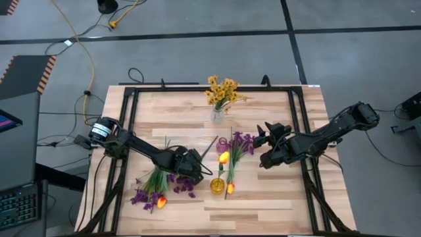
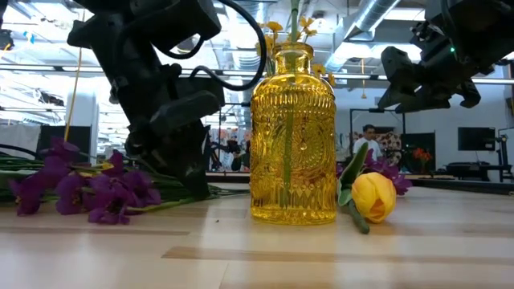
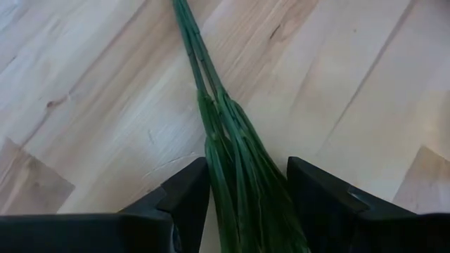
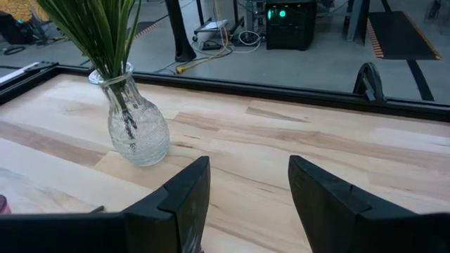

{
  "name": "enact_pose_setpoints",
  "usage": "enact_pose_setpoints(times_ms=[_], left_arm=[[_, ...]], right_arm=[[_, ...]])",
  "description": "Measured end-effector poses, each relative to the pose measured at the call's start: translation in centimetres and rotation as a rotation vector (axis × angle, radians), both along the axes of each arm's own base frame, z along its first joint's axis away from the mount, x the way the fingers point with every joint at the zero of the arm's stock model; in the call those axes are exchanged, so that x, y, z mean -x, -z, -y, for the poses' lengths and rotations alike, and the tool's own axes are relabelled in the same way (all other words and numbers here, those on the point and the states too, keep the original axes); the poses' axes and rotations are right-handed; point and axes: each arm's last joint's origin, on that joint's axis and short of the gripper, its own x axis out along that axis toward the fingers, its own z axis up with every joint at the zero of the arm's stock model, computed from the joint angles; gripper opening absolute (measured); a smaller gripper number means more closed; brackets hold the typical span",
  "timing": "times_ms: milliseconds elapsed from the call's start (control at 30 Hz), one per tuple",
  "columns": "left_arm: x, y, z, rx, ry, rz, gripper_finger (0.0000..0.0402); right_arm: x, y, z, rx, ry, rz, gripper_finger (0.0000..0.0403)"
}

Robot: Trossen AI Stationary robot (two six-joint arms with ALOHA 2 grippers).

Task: Sort flowers into vase by color
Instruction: Put the middle violet flowers into the violet vase

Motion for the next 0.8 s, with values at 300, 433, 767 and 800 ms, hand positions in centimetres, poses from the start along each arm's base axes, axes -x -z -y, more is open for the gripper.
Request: enact_pose_setpoints(times_ms=[300, 433, 767, 800], left_arm=[[0.2, -0.2, -0.1, 0.012, -0.006, -0.012, 0.0078], [0.3, -0.5, -0.2, 0.003, 0.003, -0.005, 0.0023], [0.9, -3.3, -1.0, -0.043, 0.033, 0.036, 0.0015], [1.0, -3.7, -1.1, -0.048, 0.039, 0.041, 0.0015]], right_arm=[[0.0, 0.0, 0.0, 0.023, -0.017, -0.043, 0.0219], [-0.2, -0.1, -0.1, 0.064, -0.056, -0.119, 0.0219], [-1.7, -2.1, -0.7, 0.137, -0.159, -0.235, 0.0219], [-1.9, -2.6, -0.8, 0.137, -0.176, -0.249, 0.0219]])
